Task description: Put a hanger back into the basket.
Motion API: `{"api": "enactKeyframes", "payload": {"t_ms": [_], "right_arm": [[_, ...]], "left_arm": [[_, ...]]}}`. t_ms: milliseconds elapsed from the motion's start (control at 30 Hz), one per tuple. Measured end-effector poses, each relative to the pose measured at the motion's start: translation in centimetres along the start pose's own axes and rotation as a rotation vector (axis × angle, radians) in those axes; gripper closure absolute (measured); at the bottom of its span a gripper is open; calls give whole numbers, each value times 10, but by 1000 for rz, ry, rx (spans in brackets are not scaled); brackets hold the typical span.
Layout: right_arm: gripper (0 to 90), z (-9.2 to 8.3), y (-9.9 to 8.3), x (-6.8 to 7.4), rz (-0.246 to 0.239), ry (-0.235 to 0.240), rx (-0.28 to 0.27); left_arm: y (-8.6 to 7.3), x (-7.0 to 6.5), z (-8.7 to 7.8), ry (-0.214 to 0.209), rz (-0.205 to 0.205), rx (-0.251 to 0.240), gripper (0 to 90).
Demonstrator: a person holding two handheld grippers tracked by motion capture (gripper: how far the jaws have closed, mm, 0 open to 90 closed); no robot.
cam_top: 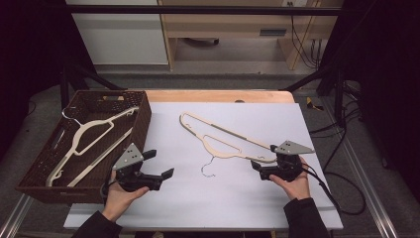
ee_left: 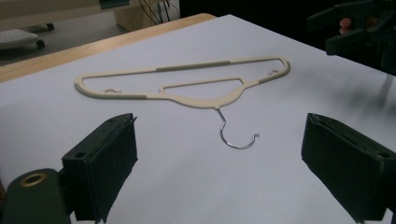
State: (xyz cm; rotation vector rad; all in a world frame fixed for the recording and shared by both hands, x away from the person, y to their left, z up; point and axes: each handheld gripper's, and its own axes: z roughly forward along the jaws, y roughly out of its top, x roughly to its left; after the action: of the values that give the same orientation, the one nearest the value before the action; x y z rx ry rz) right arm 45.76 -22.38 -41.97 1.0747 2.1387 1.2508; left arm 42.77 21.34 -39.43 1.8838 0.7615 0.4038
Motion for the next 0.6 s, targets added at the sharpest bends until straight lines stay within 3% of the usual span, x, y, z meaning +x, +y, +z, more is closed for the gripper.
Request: {"api": "enactKeyframes", "payload": {"t_ms": [367,600], "right_arm": [[156,21,3,-3,-37,12,40],[258,39,-1,-6,-69,14,106]], "left_arm": [[-8,-1,12,-21,3,17,104],[-11,-2,16,-25,9,35,111]]}}
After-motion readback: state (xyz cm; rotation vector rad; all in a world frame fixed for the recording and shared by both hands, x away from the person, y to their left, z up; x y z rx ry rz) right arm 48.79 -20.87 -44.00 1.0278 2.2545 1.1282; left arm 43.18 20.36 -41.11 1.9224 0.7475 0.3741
